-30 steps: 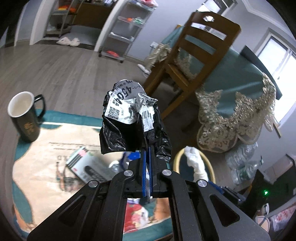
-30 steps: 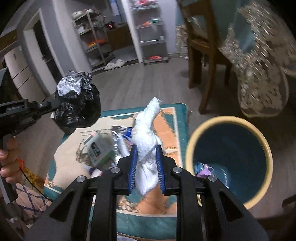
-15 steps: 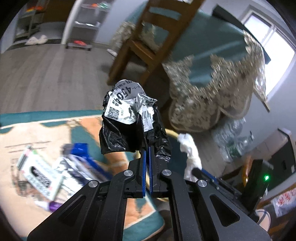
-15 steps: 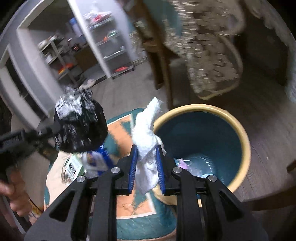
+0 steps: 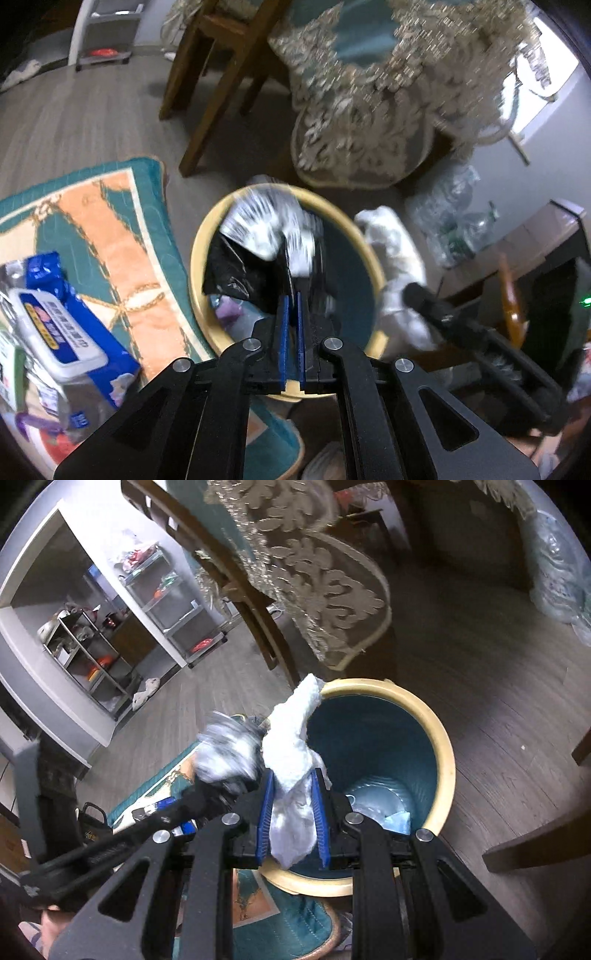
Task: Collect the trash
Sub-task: 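Carry black bag and tissue over the bin and open both tools to drop them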
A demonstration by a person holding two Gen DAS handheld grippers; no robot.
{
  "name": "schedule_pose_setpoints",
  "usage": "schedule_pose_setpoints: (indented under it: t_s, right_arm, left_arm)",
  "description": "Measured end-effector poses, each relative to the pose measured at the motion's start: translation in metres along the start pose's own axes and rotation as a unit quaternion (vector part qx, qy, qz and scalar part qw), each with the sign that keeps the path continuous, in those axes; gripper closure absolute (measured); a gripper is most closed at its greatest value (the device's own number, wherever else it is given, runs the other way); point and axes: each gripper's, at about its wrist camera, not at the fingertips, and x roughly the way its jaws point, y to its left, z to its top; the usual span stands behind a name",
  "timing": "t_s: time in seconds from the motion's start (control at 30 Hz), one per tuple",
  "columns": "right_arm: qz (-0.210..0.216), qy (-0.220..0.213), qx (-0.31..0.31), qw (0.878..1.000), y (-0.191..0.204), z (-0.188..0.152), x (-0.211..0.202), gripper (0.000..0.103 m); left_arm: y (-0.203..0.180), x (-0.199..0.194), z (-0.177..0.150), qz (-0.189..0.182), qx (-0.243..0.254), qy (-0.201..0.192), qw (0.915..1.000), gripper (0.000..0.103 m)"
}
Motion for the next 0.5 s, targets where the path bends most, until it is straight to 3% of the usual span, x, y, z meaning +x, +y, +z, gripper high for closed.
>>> schedule_pose_setpoints:
  t_s: [0.03,0.07,0.13,0.17,0.5]
  right_arm:
    - [-0.002,0.002,0.003,1.000,-0.002,0.000,0.001,0.083]
    - [-0.003,0.003,0.005,1.000,-0.004,0.000,0.003,0.083]
    - [-0.006,0.007,0.008,1.000,-0.007,-0.001,0.006,0.083]
    - [-0.009,0.009,0.006,1.000,-0.006,-0.002,0.008,0.083]
    - [-0.035,0.038,-0.012,0.999,-0.002,-0.010,0.029,0.082]
  left_arm:
    - [0.002,0.004,-0.002,-0.001,-0.003,0.006,1.0000,0.084]
    - [0.004,0.005,-0.003,0.003,-0.007,0.008,0.9999,0.066]
    - [0.010,0.004,-0.005,0.003,-0.021,0.005,0.9998,0.047]
    - [0.012,0.002,-0.005,0.001,-0.026,0.002,0.9997,0.042]
    - [0.026,-0.039,0.001,0.031,-0.021,-0.032,0.9988,0.030]
